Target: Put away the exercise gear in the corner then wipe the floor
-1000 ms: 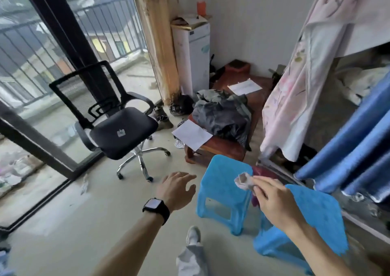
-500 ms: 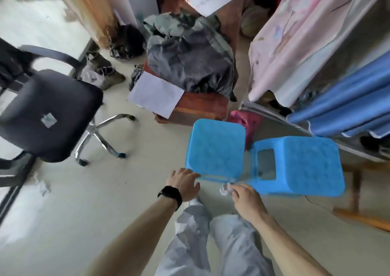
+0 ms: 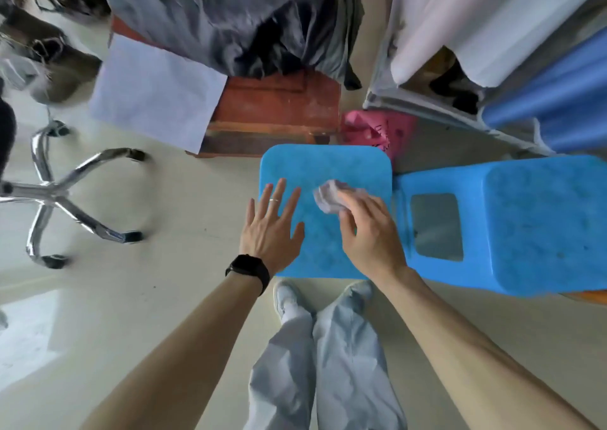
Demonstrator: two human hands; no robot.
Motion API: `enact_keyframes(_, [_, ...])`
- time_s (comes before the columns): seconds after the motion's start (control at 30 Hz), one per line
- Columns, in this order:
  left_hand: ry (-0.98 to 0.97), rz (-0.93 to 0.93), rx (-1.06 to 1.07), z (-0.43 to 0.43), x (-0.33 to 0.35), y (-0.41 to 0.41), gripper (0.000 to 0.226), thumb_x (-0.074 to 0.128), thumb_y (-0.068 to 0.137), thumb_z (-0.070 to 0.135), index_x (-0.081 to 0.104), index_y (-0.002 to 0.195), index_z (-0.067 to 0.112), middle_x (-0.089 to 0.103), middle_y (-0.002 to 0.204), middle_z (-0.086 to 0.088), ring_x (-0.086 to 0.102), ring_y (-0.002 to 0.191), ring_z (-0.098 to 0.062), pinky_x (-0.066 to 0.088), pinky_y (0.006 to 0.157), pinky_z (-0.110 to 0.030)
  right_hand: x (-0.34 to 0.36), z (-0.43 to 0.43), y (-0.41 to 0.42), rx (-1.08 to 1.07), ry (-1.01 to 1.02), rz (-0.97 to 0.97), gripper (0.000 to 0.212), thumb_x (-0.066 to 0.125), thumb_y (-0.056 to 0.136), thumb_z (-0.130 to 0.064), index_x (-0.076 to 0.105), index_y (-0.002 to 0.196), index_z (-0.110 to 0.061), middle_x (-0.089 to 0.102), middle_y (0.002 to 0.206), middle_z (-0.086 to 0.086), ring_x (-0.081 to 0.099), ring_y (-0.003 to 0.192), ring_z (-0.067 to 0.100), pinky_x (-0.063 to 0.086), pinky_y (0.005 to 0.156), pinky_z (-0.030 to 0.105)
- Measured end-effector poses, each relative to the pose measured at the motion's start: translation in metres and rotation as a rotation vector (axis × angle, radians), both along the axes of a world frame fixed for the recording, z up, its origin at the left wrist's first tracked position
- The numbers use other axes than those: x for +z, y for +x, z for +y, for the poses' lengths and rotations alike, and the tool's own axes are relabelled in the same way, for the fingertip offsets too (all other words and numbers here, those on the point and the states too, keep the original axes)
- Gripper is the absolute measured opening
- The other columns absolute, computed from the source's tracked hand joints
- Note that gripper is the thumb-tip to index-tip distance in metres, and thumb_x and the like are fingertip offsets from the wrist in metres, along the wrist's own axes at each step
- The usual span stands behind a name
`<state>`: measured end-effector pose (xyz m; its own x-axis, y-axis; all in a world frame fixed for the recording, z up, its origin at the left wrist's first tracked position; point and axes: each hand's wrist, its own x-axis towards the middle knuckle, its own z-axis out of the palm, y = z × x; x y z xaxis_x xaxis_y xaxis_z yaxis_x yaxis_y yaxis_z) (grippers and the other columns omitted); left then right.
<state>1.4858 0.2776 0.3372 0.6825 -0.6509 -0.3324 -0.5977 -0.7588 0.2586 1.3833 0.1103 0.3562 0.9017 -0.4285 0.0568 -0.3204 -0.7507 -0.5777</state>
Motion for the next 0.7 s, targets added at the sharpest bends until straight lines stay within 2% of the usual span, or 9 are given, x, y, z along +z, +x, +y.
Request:
enact_keyframes(0.07, [-0.015,-0.044,-0.035,-0.007,-0.031,0.005,0.066,0.036,0.095,0.047,0.027,0.156,0.023,0.018,0.164,-0.004,0.019,0.15,-0.029,0.023,0.115,-0.057,-0.03,-0.002,-0.004,0.026,-0.091,0.003,0.04,0.058,0.093,-0.019,0.062,0.131,-0.008,0.062,0.134,0.01,0.053,0.127,0.031,0.041,0.108,0.043])
enact_keyframes(0.17, [-0.027,-0.08,-0.047,-0.005,-0.064,0.004,0.065,0.031,0.099,0.05,0.017,0.158,0.026,0.009,0.166,0.001,0.007,0.153,-0.022,0.014,0.12,-0.055,-0.07,-0.002,-0.018,0.013,-0.161,0.259,0.053,0.046,0.099,-0.036,0.043,0.15,-0.019,0.032,0.161,0.007,0.03,0.147,0.03,0.026,0.115,0.057])
enact_keyframes(0.23, [-0.04,-0.09,-0.03,-0.001,-0.076,-0.001,0.065,0.03,0.101,0.051,0.014,0.158,0.027,0.005,0.166,0.003,0.001,0.153,-0.019,0.008,0.122,-0.052,-0.087,0.001,-0.028,0.041,-0.198,0.39,0.059,0.035,0.102,-0.043,0.025,0.157,-0.024,0.013,0.167,0.002,0.014,0.153,0.024,0.013,0.119,0.057])
enact_keyframes(0.3, [-0.052,-0.106,-0.031,0.002,-0.08,-0.004,0.066,0.031,0.1,0.052,0.013,0.158,0.026,0.004,0.166,0.003,0.0,0.153,-0.019,0.006,0.123,-0.051,-0.092,0.003,-0.033,0.052,-0.232,0.428,0.061,0.033,0.102,-0.048,0.02,0.158,-0.028,0.008,0.167,0.001,0.008,0.154,0.022,0.008,0.121,0.056])
enact_keyframes(0.43, [-0.034,-0.101,-0.041,0.001,-0.081,-0.003,0.067,0.029,0.1,0.055,0.014,0.158,0.027,0.003,0.166,0.002,-0.001,0.153,-0.018,0.003,0.123,-0.049,-0.089,-0.002,-0.032,0.054,-0.24,0.468,0.063,0.036,0.1,-0.052,0.02,0.158,-0.033,0.008,0.167,-0.001,0.009,0.154,0.022,0.009,0.121,0.055])
enact_keyframes(0.57, [0.014,-0.077,-0.044,0.0,-0.08,-0.001,0.068,0.024,0.099,0.059,0.01,0.159,0.029,0.001,0.166,0.005,-0.005,0.152,-0.015,0.002,0.123,-0.049,-0.073,-0.004,-0.025,0.105,-0.152,0.56,0.069,0.046,0.097,-0.051,0.02,0.158,-0.033,0.004,0.168,-0.002,0.007,0.154,0.023,0.014,0.12,0.057])
enact_keyframes(0.63, [0.044,-0.08,-0.043,-0.001,-0.076,0.001,0.068,0.022,0.099,0.06,0.007,0.158,0.03,-0.001,0.166,0.005,-0.006,0.152,-0.015,0.003,0.123,-0.05,-0.048,-0.018,-0.009,0.177,-0.027,0.651,0.072,0.055,0.093,-0.047,0.025,0.157,-0.032,0.001,0.168,-0.001,0.008,0.153,0.025,0.02,0.119,0.056])
enact_keyframes(0.7, [0.067,-0.063,-0.048,-0.003,-0.073,0.0,0.068,0.019,0.099,0.06,0.004,0.158,0.031,-0.003,0.166,0.006,-0.009,0.152,-0.015,0.001,0.123,-0.049,-0.01,-0.035,0.011,0.142,0.208,0.712,0.055,0.055,0.096,-0.043,0.045,0.148,-0.03,0.015,0.166,0.002,0.022,0.15,0.025,0.027,0.118,0.042])
